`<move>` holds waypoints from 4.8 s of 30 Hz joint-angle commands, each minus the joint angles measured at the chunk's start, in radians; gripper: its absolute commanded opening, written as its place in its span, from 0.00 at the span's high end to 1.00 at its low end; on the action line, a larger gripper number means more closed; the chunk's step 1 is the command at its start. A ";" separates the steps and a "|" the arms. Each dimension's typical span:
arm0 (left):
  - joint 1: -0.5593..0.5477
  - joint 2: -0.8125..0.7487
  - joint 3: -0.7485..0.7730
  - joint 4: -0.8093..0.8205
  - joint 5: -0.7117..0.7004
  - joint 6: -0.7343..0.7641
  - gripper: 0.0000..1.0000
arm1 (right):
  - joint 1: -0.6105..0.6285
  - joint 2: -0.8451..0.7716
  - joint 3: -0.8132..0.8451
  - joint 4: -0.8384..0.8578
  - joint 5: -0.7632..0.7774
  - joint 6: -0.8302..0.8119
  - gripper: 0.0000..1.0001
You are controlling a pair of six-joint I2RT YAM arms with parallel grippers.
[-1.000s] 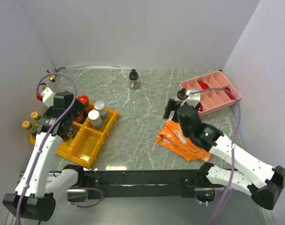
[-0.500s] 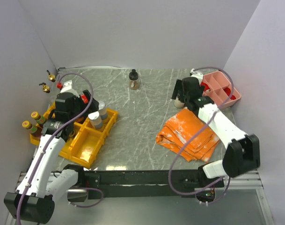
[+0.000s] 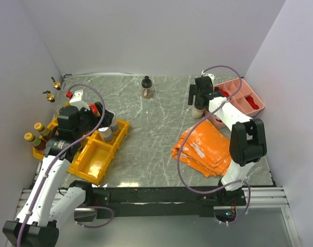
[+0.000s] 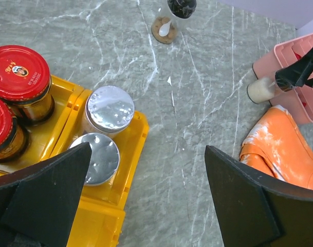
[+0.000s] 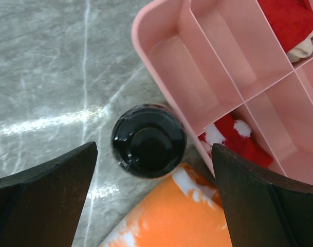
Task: Organize the condiment bottles
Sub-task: Pick up the bottle from the center of the board, then place the bottle at the center of the board, then pick up the bottle from the center of the board.
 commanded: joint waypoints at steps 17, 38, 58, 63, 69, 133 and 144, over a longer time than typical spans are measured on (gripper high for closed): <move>-0.003 -0.131 -0.042 0.072 -0.058 0.027 0.04 | -0.034 0.057 0.053 0.060 -0.110 -0.078 0.25; -0.004 -0.121 -0.014 0.014 -0.192 -0.014 0.04 | 0.368 -0.097 -0.136 0.064 -0.105 -0.008 0.43; -0.074 0.071 0.173 -0.046 -0.030 -0.010 0.02 | 0.546 -0.544 -0.346 0.074 -0.113 0.121 0.00; -0.260 0.229 0.263 -0.058 -0.201 -0.024 0.03 | 0.545 -0.717 -0.450 0.047 -0.041 0.164 0.00; -0.450 0.431 0.341 -0.025 -0.299 -0.051 0.03 | 0.543 -0.916 -0.579 0.042 0.017 0.170 0.00; -0.843 0.682 0.426 -0.433 -0.525 -0.378 0.99 | 0.540 -1.293 -0.734 0.065 0.005 0.182 0.00; -0.843 0.395 0.361 -0.699 -0.745 -0.577 0.99 | 0.542 -1.285 -0.729 0.082 -0.038 0.196 0.00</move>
